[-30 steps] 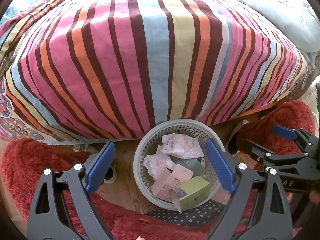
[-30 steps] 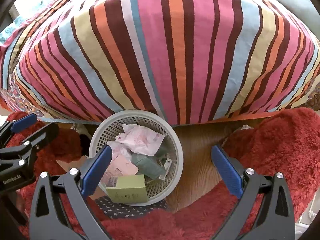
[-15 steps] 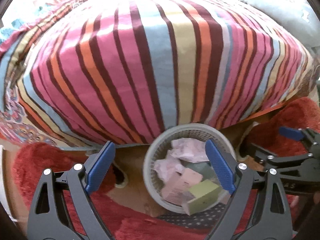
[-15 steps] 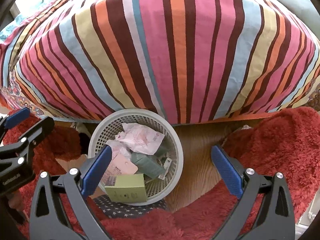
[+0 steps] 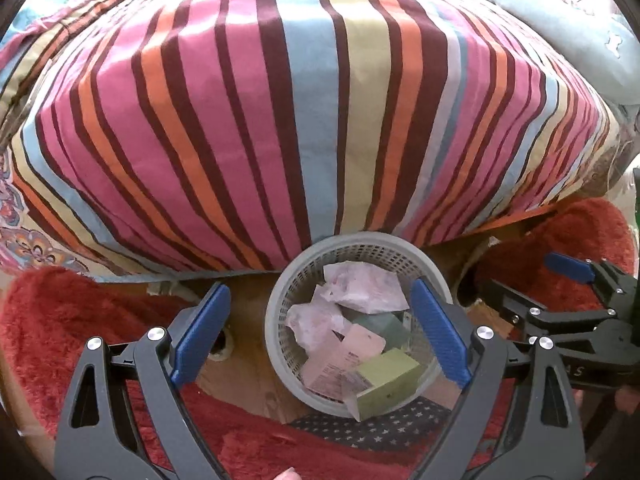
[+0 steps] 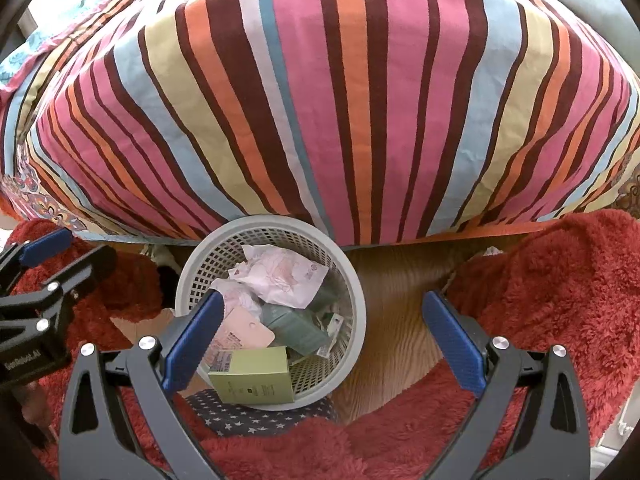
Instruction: Collect trash
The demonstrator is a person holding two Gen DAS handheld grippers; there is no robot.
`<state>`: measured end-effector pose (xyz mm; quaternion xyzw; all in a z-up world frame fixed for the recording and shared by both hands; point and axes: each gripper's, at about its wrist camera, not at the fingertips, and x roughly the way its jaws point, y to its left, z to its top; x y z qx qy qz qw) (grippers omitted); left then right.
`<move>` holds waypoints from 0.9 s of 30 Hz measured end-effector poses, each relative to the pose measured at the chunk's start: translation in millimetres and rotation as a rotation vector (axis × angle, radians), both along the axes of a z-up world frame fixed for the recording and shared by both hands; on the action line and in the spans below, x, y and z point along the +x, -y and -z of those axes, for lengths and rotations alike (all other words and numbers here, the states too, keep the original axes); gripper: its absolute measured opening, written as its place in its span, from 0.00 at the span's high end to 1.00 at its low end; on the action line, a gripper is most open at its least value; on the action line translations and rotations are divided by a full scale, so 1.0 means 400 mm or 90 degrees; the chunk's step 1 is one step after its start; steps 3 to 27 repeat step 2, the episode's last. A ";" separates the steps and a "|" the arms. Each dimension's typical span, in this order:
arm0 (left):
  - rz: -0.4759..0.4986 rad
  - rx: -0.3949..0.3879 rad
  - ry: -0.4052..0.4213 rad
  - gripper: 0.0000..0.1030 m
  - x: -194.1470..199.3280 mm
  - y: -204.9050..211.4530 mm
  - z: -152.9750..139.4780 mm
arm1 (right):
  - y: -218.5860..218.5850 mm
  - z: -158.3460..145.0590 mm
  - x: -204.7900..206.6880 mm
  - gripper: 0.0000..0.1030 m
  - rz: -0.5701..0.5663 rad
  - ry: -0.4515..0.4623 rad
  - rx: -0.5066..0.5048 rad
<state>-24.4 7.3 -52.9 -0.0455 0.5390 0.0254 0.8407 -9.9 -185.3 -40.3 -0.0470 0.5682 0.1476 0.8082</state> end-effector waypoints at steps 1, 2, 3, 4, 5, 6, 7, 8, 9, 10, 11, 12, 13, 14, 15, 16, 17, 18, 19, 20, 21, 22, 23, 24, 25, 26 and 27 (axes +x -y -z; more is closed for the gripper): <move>-0.001 0.006 -0.004 0.14 0.001 0.001 0.003 | 0.000 0.001 0.000 0.07 -0.001 0.000 0.000; -0.002 0.007 -0.006 0.14 0.002 0.002 0.005 | 0.001 0.001 0.001 0.07 -0.001 0.000 0.000; -0.002 0.007 -0.006 0.14 0.002 0.002 0.005 | 0.001 0.001 0.001 0.07 -0.001 0.000 0.000; -0.002 0.007 -0.006 0.14 0.002 0.002 0.005 | 0.001 0.001 0.001 0.07 -0.001 0.000 0.000; -0.002 0.007 -0.006 0.14 0.002 0.002 0.005 | 0.001 0.001 0.001 0.07 -0.001 0.000 0.000; -0.002 0.007 -0.006 0.14 0.002 0.002 0.005 | 0.001 0.001 0.001 0.07 -0.001 0.000 0.000; -0.002 0.007 -0.006 0.14 0.002 0.002 0.005 | 0.001 0.001 0.001 0.07 -0.001 0.000 0.000; -0.002 0.007 -0.006 0.14 0.002 0.002 0.005 | 0.001 0.001 0.001 0.07 -0.001 0.000 0.000; -0.002 0.007 -0.006 0.14 0.002 0.002 0.005 | 0.001 0.001 0.001 0.07 -0.001 0.000 0.000; -0.002 0.007 -0.006 0.14 0.002 0.002 0.005 | 0.001 0.001 0.001 0.07 -0.001 0.000 0.000; -0.002 0.007 -0.006 0.14 0.002 0.002 0.005 | 0.001 0.001 0.001 0.07 -0.001 0.000 0.000; -0.002 0.007 -0.006 0.14 0.002 0.002 0.005 | 0.001 0.001 0.001 0.07 -0.001 0.000 0.000; -0.002 0.007 -0.006 0.14 0.002 0.002 0.005 | 0.001 0.001 0.001 0.07 -0.001 0.000 0.000; -0.002 0.007 -0.006 0.14 0.002 0.002 0.005 | 0.001 0.001 0.001 0.07 -0.001 0.000 0.000; -0.002 0.007 -0.006 0.14 0.002 0.002 0.005 | 0.001 0.001 0.001 0.07 -0.001 0.000 0.000; -0.002 0.007 -0.006 0.14 0.002 0.002 0.005 | 0.001 0.001 0.001 0.07 -0.001 0.000 0.000; -0.002 0.007 -0.006 0.14 0.002 0.002 0.005 | 0.001 0.001 0.001 0.07 -0.001 0.000 0.000; -0.002 0.007 -0.006 0.14 0.002 0.002 0.005 | 0.001 0.001 0.001 0.07 -0.001 0.000 0.000; -0.002 0.007 -0.006 0.14 0.002 0.002 0.005 | 0.001 0.001 0.001 0.07 -0.001 0.000 0.000; -0.002 0.007 -0.006 0.14 0.002 0.002 0.005 | 0.001 0.001 0.001 0.07 -0.001 0.000 0.000; -0.002 0.007 -0.006 0.14 0.002 0.002 0.005 | 0.001 0.001 0.001 0.07 -0.001 0.000 0.000; -0.002 0.007 -0.006 0.14 0.002 0.002 0.005 | 0.001 0.001 0.001 0.07 -0.001 0.000 0.000; -0.002 0.007 -0.006 0.14 0.002 0.002 0.005 | 0.001 0.001 0.001 0.07 -0.001 0.000 0.000; -0.002 0.007 -0.006 0.14 0.002 0.002 0.005 | 0.001 0.001 0.001 0.07 -0.001 0.000 0.000; -0.002 0.007 -0.006 0.14 0.002 0.002 0.005 | 0.001 0.001 0.001 0.07 -0.001 0.000 0.000; -0.002 0.007 -0.006 0.14 0.002 0.002 0.005 | 0.001 0.001 0.001 0.07 -0.001 0.000 0.000; -0.002 0.007 -0.006 0.14 0.002 0.002 0.005 | 0.001 0.001 0.001 0.07 -0.001 0.000 0.000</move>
